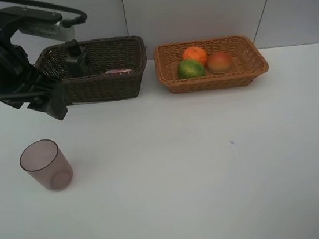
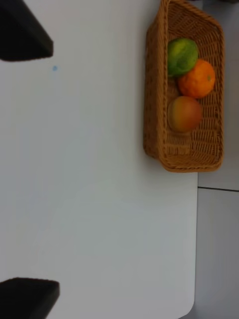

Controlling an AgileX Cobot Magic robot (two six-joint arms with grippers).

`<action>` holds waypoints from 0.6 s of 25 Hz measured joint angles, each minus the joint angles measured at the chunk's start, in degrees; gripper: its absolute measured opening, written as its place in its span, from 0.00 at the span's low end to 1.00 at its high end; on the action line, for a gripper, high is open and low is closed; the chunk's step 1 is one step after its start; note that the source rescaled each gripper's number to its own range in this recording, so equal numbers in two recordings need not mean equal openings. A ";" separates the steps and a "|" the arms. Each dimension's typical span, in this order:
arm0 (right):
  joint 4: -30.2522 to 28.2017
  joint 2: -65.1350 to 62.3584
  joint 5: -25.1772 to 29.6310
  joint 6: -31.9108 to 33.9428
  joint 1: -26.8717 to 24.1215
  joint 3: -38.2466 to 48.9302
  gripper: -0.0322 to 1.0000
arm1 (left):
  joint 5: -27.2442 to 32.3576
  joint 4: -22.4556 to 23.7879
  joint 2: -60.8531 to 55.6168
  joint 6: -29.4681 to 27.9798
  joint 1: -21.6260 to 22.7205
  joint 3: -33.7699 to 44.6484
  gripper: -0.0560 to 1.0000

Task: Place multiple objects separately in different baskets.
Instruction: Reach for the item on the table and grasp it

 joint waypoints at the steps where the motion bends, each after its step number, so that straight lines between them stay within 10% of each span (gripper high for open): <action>1: 0.00 0.00 0.00 0.00 0.00 0.00 0.87 | 0.00 -0.52 -0.74 0.03 -0.46 1.61 1.00; 15: 0.00 0.00 0.00 0.00 0.00 0.00 0.87 | -8.79 -3.80 -2.18 -3.05 -1.93 16.28 1.00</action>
